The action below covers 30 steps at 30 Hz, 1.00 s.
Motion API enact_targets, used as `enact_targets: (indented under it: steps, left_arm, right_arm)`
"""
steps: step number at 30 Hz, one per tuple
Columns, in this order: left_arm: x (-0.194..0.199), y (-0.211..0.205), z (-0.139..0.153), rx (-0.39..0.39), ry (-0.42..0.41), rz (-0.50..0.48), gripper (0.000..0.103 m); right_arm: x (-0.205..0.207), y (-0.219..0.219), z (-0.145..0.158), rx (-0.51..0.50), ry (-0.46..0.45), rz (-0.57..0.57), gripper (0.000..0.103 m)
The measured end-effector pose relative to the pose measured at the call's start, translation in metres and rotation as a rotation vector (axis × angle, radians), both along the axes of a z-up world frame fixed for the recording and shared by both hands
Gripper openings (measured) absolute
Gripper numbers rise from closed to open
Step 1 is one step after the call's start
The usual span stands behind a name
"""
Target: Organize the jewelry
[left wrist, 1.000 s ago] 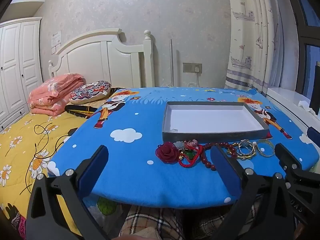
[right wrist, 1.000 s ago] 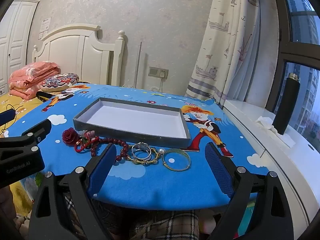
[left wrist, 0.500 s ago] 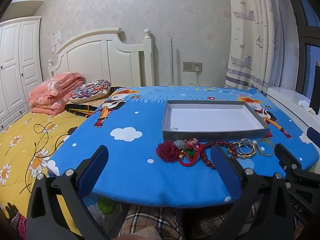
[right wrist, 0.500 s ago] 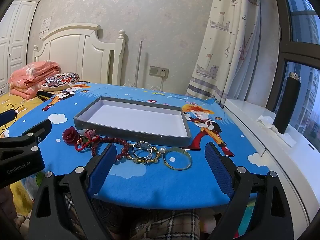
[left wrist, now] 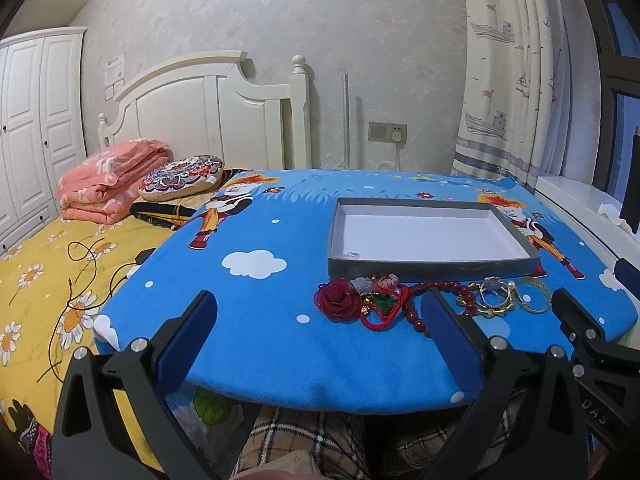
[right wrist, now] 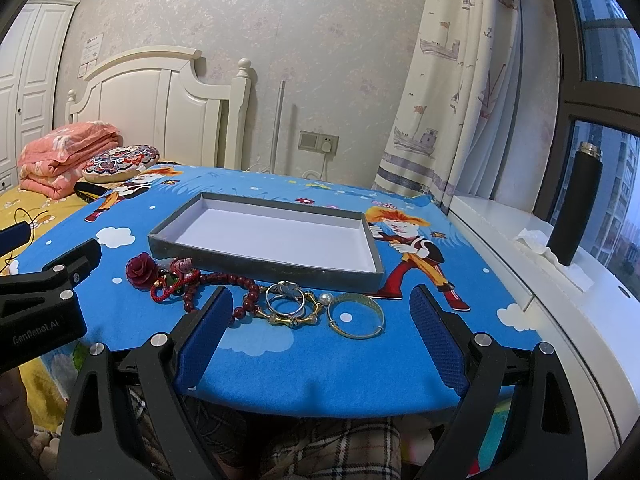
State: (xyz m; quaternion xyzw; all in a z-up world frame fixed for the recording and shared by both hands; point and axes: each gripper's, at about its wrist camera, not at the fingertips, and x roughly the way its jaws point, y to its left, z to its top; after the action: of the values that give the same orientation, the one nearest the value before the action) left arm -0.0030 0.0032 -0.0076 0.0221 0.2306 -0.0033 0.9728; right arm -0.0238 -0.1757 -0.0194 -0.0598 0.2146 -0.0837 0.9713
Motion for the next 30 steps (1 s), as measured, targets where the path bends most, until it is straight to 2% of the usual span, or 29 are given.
enact_targets:
  steps: [30]
  left_arm:
    - [0.0045,0.0067,0.0018,-0.041,0.031,-0.003,0.099]
  right_arm:
    - [0.0013,-0.0015,-0.0006,0.006,0.003,0.0,0.085]
